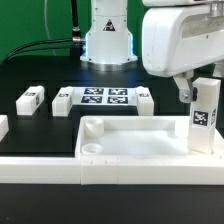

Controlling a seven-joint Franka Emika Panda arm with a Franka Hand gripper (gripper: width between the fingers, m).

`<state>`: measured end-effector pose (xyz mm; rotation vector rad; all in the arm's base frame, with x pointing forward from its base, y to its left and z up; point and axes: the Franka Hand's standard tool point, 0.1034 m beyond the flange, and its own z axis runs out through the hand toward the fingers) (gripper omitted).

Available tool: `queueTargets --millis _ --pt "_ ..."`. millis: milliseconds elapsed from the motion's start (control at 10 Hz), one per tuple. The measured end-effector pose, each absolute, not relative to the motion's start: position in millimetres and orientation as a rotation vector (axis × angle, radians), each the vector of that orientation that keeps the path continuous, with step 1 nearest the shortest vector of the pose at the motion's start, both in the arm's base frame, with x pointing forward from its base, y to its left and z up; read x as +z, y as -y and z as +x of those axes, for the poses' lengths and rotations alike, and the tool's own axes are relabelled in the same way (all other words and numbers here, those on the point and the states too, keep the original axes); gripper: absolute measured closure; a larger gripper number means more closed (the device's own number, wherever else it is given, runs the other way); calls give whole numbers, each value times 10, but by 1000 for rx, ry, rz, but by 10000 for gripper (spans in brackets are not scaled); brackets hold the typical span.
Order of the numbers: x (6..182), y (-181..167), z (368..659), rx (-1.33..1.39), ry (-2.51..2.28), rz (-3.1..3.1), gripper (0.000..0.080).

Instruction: Assemble desk

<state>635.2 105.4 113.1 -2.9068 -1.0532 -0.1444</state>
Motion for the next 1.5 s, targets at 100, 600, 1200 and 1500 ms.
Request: queueTargets --millis 100,600,1200,1500 --pt "1129 -1052 6351 -144 1044 -2910 375" --pt "1125 -1052 6351 -135 701 -3000 511" --pt "1115 -1100 6359 -163 -297 -3045 511" --pt "1116 -1087 6361 -158 -761 -2949 511"
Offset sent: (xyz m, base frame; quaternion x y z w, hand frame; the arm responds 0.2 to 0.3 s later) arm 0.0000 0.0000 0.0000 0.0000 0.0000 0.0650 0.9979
